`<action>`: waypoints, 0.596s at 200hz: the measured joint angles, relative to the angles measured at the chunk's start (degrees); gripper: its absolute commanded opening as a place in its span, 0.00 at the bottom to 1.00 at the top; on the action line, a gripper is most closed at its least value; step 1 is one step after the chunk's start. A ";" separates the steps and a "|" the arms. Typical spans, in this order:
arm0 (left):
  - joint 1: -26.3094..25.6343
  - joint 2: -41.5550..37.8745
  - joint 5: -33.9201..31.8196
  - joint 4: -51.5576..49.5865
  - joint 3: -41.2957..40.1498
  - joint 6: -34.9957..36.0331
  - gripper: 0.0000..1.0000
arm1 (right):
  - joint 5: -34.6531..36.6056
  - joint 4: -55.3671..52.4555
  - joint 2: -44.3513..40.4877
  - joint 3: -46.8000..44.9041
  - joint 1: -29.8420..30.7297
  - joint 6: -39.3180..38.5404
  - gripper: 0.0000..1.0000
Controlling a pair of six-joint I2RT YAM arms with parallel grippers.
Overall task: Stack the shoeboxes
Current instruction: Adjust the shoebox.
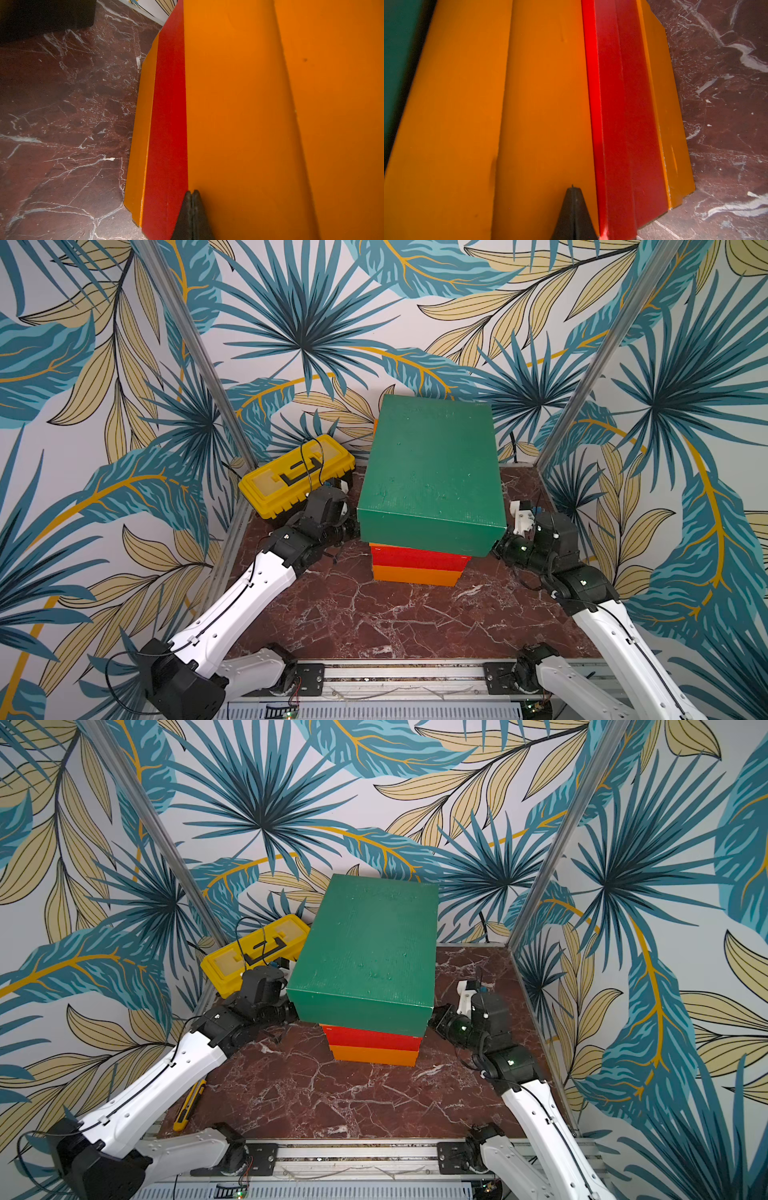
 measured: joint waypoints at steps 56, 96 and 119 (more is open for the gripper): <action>-0.31 0.98 0.22 0.48 0.00 -0.52 0.04 | 1.05 -0.96 -1.33 -0.26 0.00 0.04 0.02; -0.35 1.07 0.24 0.55 0.00 -0.79 0.04 | 1.11 -1.16 -1.64 -0.79 0.00 0.04 0.02; -0.37 1.05 0.24 0.57 0.00 -0.92 0.04 | 1.11 -1.44 -1.75 -1.05 0.02 0.04 0.02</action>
